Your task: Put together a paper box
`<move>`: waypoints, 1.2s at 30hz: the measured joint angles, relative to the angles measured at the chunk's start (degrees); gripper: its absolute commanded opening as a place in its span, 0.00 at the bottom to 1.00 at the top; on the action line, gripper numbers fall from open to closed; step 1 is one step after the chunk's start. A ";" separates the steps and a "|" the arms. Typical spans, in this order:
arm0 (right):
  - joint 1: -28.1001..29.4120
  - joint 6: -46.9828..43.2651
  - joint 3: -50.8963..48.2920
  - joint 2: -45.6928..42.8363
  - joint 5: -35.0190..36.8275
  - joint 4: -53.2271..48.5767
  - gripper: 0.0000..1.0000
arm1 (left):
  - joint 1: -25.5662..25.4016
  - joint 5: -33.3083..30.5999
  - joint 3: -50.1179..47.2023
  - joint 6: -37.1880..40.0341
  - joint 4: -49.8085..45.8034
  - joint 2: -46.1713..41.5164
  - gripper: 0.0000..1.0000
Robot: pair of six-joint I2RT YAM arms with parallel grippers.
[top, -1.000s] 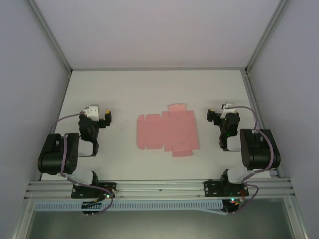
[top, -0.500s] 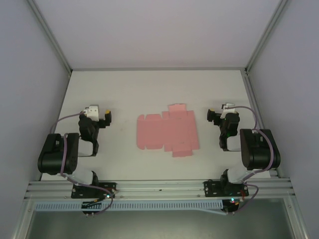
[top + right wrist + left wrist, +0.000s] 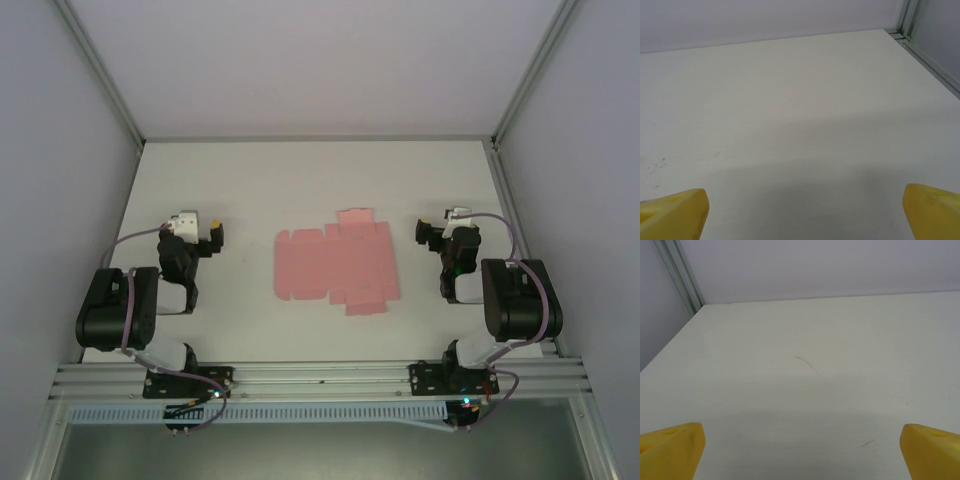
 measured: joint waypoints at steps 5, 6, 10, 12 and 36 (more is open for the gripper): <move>0.00 0.00 0.00 -0.28 -0.02 -0.35 1.00 | 0.00 -1.44 0.57 -0.35 -2.93 -1.40 1.00; 0.00 0.00 0.02 -0.96 -0.02 -1.27 1.00 | 0.00 -1.84 1.09 -0.48 -4.85 -2.67 1.00; 0.07 0.00 2.89 -8.41 -0.04 -11.26 1.00 | 0.00 -3.08 5.53 -2.36 -15.37 -10.23 1.00; 0.59 0.70 5.99 -13.51 0.15 -17.27 1.00 | 0.00 -3.58 8.44 -5.22 -21.05 -15.06 1.00; 22.60 25.81 22.29 -11.41 -5.27 -66.16 0.24 | -21.59 10.93 22.21 -32.17 -66.18 -15.52 1.00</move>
